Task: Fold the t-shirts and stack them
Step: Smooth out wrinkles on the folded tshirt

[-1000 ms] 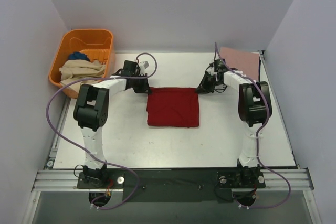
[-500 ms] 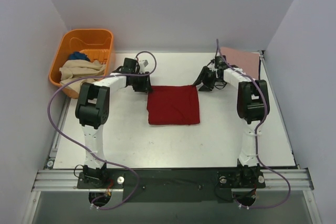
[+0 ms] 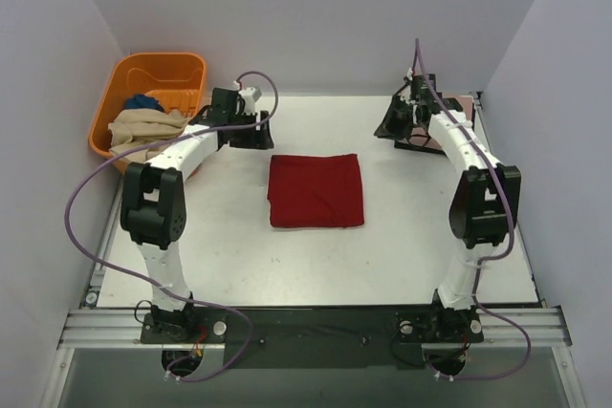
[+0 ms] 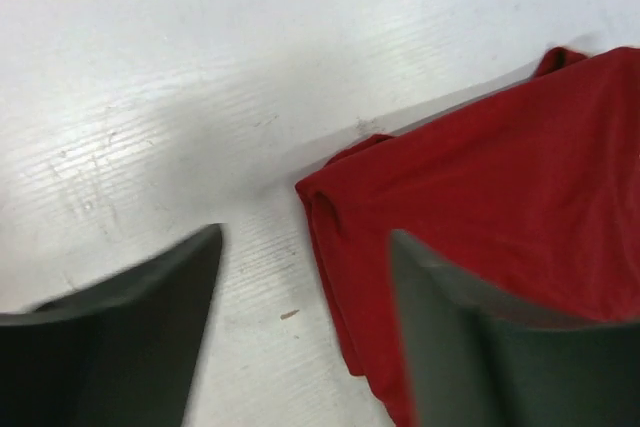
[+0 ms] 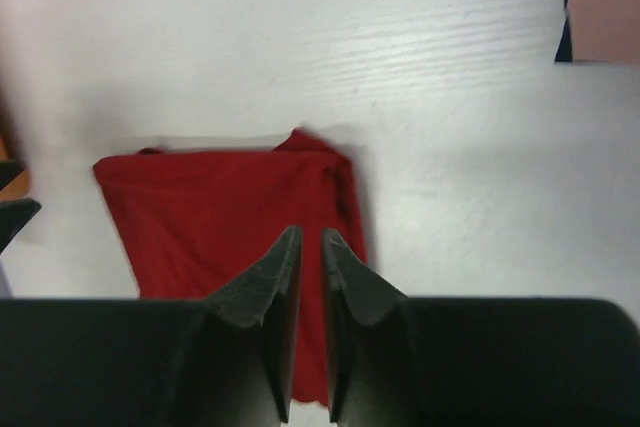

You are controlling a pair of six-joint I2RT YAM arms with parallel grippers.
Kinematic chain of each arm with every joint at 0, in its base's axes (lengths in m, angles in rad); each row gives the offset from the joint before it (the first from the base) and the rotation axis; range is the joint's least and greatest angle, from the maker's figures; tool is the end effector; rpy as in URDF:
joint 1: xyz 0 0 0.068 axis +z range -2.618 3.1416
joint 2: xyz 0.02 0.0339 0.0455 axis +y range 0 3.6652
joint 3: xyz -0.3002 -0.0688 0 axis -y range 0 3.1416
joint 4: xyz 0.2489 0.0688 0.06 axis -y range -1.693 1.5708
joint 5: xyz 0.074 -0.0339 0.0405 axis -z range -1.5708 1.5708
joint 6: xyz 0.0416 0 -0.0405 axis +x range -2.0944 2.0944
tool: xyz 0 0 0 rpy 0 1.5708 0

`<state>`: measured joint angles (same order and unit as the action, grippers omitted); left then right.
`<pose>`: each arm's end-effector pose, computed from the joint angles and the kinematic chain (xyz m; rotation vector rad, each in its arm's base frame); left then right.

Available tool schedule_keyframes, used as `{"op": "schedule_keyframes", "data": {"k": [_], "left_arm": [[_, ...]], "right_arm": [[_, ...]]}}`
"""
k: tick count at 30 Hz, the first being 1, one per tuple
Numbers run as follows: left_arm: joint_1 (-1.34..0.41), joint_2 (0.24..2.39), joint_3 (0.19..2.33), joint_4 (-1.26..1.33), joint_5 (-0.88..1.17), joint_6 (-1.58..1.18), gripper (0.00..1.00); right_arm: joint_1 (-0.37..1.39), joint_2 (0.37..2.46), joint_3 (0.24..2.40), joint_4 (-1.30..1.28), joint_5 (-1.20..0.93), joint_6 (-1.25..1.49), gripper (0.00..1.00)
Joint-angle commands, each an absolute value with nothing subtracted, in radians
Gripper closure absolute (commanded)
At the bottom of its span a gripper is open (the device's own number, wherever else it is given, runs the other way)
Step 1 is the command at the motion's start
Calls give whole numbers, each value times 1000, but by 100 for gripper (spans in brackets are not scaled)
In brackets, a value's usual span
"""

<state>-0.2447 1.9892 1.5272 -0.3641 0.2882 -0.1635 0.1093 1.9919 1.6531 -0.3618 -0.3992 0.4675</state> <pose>0.4519 -0.1250 0.2468 0.2349 2.4088 -0.5346 0.4786 0.0688 0.2889 0.1976 2.3097 0.7527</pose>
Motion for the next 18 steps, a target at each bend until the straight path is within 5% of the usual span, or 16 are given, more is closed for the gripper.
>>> {"op": "schedule_keyframes", "data": {"k": [1,2,4,9,18], "left_arm": [[-238,1861,1551,-397,270,-120,37],[-242,1839,1546,-416,328,-117,66],[-268,1812,1507,-434,436,-120,100],[-376,1801,1297,-443,610,-183,100],[-433,1847,1080,-340,497,-236,100]], "right_arm": [[205,1841,1574,-426,-400,394,100],[228,1838,1551,-423,-419,394,100],[293,1856,1529,-408,-488,384,100],[356,1933,1480,-281,-600,477,100],[276,2118,1577,-276,-558,494,100]]}}
